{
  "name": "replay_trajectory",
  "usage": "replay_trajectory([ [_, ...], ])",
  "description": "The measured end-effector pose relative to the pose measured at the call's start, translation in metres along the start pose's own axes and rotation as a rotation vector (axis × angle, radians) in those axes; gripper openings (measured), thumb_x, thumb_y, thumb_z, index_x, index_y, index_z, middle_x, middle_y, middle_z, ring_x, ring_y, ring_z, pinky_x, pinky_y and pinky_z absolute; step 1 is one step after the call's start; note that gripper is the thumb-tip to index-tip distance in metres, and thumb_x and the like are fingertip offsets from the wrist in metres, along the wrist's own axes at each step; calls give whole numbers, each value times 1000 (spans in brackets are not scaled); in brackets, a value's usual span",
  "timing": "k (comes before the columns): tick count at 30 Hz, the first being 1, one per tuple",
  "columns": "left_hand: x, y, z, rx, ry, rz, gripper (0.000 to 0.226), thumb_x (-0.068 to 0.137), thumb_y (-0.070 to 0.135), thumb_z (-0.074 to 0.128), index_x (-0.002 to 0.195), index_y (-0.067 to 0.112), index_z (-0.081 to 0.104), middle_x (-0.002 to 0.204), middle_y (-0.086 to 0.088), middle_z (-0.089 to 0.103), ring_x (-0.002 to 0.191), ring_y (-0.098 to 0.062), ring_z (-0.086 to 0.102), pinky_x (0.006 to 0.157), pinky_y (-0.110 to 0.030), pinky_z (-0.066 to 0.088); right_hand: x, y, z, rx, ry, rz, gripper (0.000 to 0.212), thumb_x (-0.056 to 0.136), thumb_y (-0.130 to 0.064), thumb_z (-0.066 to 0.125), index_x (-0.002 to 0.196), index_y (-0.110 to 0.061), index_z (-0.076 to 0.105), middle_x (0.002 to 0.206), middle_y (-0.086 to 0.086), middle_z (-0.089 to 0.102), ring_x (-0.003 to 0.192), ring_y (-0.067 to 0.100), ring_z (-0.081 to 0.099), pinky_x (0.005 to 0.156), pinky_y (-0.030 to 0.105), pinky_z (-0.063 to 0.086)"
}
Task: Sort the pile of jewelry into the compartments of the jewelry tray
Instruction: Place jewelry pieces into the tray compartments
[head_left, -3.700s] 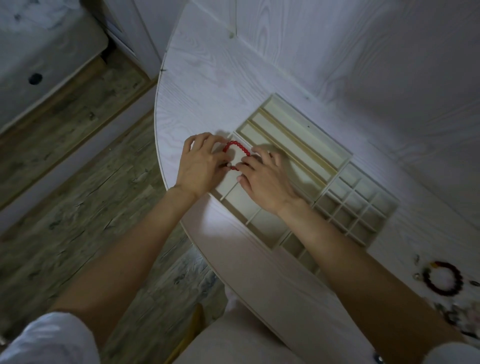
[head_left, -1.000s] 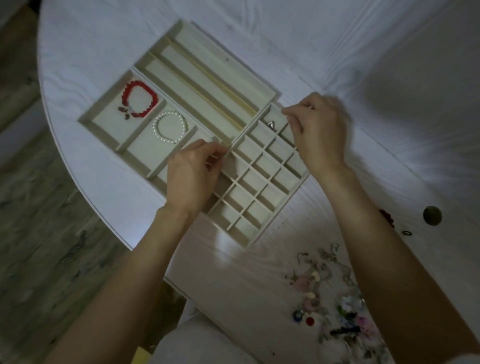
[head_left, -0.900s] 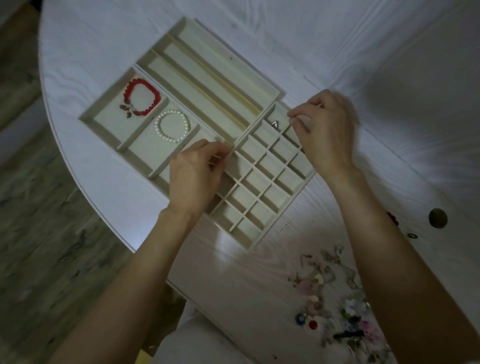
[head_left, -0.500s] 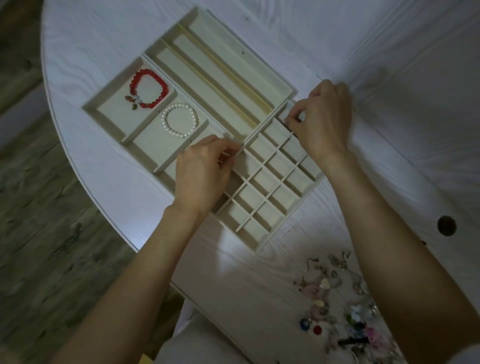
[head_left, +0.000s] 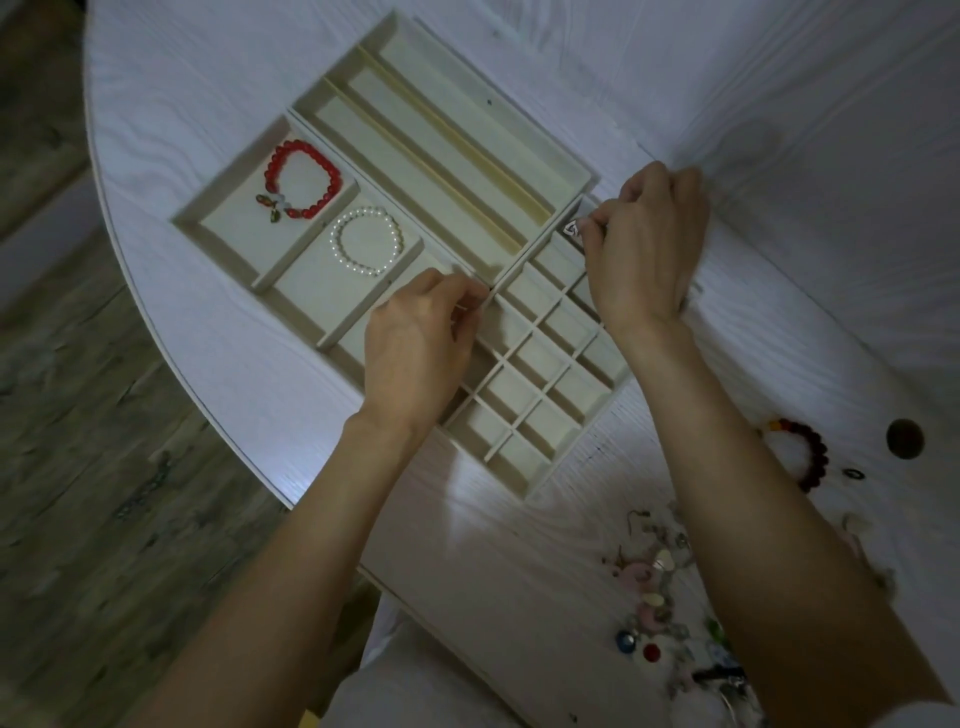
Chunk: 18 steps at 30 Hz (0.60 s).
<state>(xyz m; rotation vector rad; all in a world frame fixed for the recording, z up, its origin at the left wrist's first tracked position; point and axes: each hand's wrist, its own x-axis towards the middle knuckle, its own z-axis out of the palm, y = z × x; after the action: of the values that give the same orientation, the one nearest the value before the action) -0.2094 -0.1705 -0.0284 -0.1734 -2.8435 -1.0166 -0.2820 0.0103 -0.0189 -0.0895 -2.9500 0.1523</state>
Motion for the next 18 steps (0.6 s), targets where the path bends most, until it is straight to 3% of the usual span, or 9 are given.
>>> replay_trajectory([
  [6,-6,7,2,101,19,11,13,88,12,63,100,10,68,93,-6,64,79,-22,60,64,-37,52,-33,21,-23,211,80,-5,20,90,-26,57,90,-11,71,97,8,57,94,27,48,80,26,31],
  [10,-25,32,3,162,-55,161,24,86,29,65,104,13,67,100,-9,63,88,-26,54,74,-34,40,-103,60,-61,498,-31,80,19,93,-20,54,102,-11,68,95,5,62,86,18,55,76,28,44],
  [14,-48,61,18,171,-262,252,42,85,54,52,105,20,69,95,-2,66,86,-25,57,72,-34,41,-185,103,-74,372,-77,223,22,88,-16,56,105,-6,67,88,11,67,71,21,59,63,26,44],
  [18,-54,64,32,227,-309,267,32,82,38,63,106,18,69,94,-4,69,87,-30,60,74,-37,41,-229,115,-60,279,-165,293,25,87,-21,60,106,-6,65,89,12,63,80,27,58,70,29,41],
])
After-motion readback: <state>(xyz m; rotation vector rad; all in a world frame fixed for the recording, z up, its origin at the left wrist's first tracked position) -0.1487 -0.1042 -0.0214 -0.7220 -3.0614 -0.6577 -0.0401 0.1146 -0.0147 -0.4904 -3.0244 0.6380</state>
